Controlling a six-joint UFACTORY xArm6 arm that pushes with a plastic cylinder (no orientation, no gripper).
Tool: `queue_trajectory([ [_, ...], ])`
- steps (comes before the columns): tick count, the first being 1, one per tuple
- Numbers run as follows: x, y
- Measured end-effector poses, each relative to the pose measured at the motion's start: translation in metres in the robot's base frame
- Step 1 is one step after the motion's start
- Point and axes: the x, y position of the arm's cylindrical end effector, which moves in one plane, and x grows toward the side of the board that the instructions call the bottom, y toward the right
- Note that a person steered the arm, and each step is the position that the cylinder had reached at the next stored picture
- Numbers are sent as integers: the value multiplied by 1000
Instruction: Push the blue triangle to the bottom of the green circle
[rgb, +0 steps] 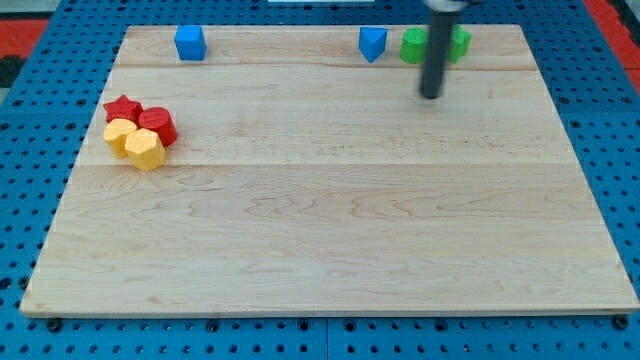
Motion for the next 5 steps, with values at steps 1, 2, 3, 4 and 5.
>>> queue_trajectory([
  [1, -63, 88],
  [2, -103, 69],
  [3, -90, -24],
  [4, -66, -108],
  [5, -111, -96],
])
